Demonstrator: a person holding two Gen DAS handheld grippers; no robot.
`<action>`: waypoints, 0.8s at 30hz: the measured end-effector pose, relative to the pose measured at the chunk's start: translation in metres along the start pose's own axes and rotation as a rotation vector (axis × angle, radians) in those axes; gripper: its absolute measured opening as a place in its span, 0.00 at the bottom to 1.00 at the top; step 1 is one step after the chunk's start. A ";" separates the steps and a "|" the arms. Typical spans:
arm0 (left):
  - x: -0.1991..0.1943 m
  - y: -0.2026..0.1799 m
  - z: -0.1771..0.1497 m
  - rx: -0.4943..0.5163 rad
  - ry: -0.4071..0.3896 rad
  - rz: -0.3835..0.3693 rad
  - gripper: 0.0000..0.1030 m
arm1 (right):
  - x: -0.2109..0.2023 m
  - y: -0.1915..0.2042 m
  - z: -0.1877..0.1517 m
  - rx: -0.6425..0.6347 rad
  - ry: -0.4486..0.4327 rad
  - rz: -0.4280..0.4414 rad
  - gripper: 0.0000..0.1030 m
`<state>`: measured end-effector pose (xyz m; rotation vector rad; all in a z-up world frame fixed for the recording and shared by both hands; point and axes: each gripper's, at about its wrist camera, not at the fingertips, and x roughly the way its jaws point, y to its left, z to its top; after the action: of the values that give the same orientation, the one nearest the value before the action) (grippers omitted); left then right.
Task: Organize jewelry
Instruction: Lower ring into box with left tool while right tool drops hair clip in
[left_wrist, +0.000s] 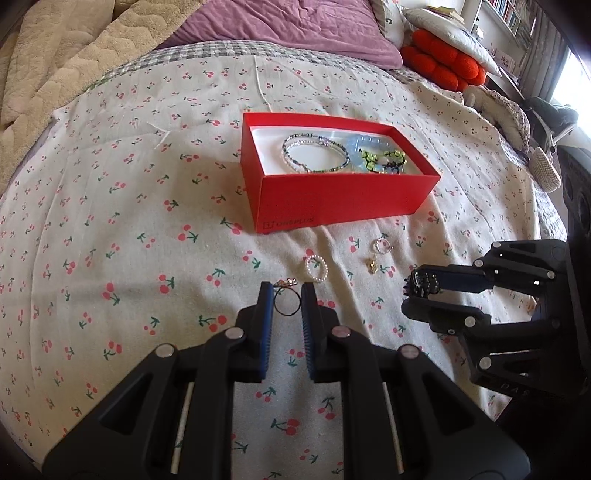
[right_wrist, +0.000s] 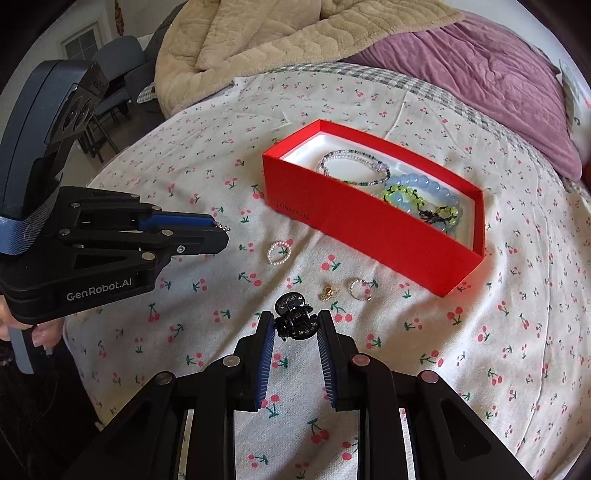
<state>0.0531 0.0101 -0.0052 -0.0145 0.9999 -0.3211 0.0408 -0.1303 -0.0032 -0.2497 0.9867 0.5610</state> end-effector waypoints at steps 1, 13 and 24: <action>-0.001 0.000 0.002 -0.003 -0.006 -0.002 0.16 | -0.003 -0.002 0.002 0.004 -0.008 -0.003 0.23; -0.011 -0.015 0.031 -0.008 -0.063 -0.025 0.16 | -0.026 -0.028 0.033 0.079 -0.087 -0.035 0.23; -0.005 -0.022 0.060 -0.004 -0.096 -0.033 0.16 | -0.037 -0.062 0.057 0.168 -0.139 -0.046 0.23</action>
<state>0.0947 -0.0176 0.0349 -0.0498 0.9054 -0.3458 0.1000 -0.1687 0.0560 -0.0825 0.8854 0.4442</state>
